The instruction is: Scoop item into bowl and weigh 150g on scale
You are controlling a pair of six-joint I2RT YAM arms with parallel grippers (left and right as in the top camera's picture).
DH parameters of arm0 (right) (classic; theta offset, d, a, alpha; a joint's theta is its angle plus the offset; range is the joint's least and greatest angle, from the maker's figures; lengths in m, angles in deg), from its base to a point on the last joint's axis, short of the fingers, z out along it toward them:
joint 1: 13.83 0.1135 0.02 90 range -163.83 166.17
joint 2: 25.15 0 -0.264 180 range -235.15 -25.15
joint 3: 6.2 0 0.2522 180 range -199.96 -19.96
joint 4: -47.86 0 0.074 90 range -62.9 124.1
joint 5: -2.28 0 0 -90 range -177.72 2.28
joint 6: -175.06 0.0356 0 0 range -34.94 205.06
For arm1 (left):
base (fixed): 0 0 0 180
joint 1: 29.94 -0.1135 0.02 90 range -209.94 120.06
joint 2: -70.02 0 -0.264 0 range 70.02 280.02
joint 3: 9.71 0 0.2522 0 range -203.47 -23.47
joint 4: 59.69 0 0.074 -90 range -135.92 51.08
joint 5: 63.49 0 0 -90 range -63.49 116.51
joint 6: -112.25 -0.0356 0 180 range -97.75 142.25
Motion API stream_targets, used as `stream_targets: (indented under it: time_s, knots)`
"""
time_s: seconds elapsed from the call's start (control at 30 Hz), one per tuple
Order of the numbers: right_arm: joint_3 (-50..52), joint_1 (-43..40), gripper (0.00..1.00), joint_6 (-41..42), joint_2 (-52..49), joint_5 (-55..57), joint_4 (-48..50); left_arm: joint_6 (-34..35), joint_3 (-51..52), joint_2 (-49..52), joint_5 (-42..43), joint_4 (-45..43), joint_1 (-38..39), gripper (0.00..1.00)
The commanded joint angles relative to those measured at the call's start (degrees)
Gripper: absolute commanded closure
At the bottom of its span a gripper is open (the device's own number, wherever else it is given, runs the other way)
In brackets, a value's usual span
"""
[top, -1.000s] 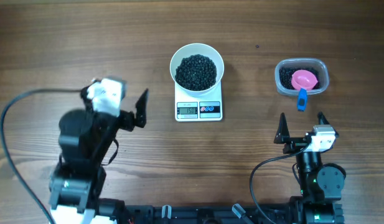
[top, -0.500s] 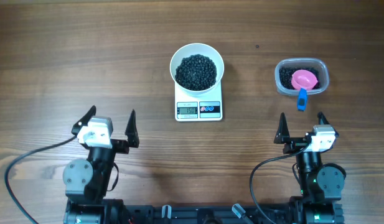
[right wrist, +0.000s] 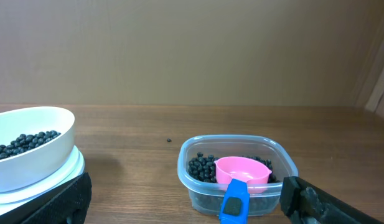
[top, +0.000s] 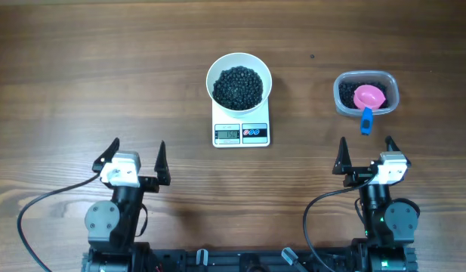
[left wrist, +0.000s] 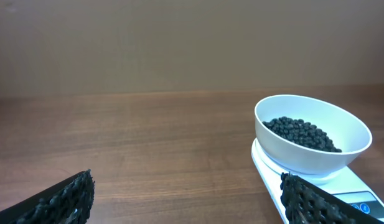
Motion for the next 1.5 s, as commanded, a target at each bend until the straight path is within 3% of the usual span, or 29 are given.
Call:
stream_targets:
  time_s: [0.0, 0.6, 0.8, 1.47]
  knots:
    - [0.1, 0.3, 0.0, -1.0, 0.8, -1.2, 0.2, 0.5, 1.0, -2.0, -1.0, 1.3, -0.4, 0.0]
    - [0.1, 0.3, 0.0, -1.0, 0.8, -1.2, 0.2, 0.8, 6.2, -5.9, -1.2, 0.9, -0.4, 0.0]
    - [0.1, 0.3, 0.0, -1.0, 0.8, -1.2, 0.2, 9.6, 8.8, -5.9, -2.3, -8.3, -0.5, 0.0]
    - [0.1, 0.3, 0.0, -1.0, 0.8, -1.2, 0.2, 7.0, 8.8, -5.8, -2.4, -5.0, -0.5, 0.0]
